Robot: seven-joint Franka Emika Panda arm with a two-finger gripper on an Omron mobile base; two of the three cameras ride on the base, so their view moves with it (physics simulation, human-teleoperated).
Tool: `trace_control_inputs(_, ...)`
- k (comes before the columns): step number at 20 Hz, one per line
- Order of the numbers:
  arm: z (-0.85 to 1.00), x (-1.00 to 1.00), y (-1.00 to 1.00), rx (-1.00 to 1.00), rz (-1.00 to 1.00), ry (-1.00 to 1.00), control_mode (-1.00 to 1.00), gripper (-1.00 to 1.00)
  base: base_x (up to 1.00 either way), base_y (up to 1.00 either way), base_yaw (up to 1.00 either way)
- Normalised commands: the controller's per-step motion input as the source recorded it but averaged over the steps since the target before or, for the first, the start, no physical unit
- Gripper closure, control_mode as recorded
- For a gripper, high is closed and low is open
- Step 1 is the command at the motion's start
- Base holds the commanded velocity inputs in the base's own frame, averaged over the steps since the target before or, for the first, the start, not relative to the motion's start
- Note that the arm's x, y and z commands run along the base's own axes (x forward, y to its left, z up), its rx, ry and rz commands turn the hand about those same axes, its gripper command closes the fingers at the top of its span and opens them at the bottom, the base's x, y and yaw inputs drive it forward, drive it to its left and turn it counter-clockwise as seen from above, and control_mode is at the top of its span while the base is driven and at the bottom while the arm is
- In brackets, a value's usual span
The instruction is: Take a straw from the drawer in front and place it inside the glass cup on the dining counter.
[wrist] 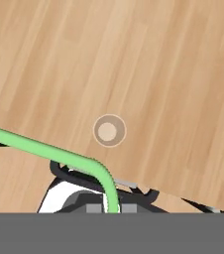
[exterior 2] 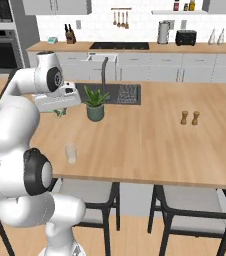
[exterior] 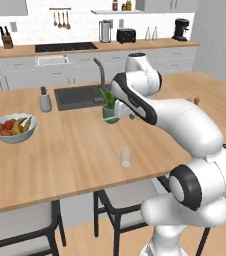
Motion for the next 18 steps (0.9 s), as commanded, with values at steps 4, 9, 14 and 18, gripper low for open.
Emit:
trace_control_inputs(4, 0.00, 0.14, 0.00, 0.00, 0.00, 0.00, -1.00, 1.00, 0.67, 0.00, 0.01)
trace_control_inputs(9, 0.02, 0.17, -0.15, -0.09, 0.00, -0.16, -1.00, 1.00, 0.00, 0.00, 0.00)
trace_control_inputs(14, 0.08, 0.00, -0.27, -0.37, 0.00, -0.31, -1.00, 1.00, 0.00, 0.00, 0.00)
trace_control_inputs(18, 0.07, 0.00, -0.20, -0.49, -0.01, -0.18, -1.00, 1.00, 0.00, 0.00, 0.00)
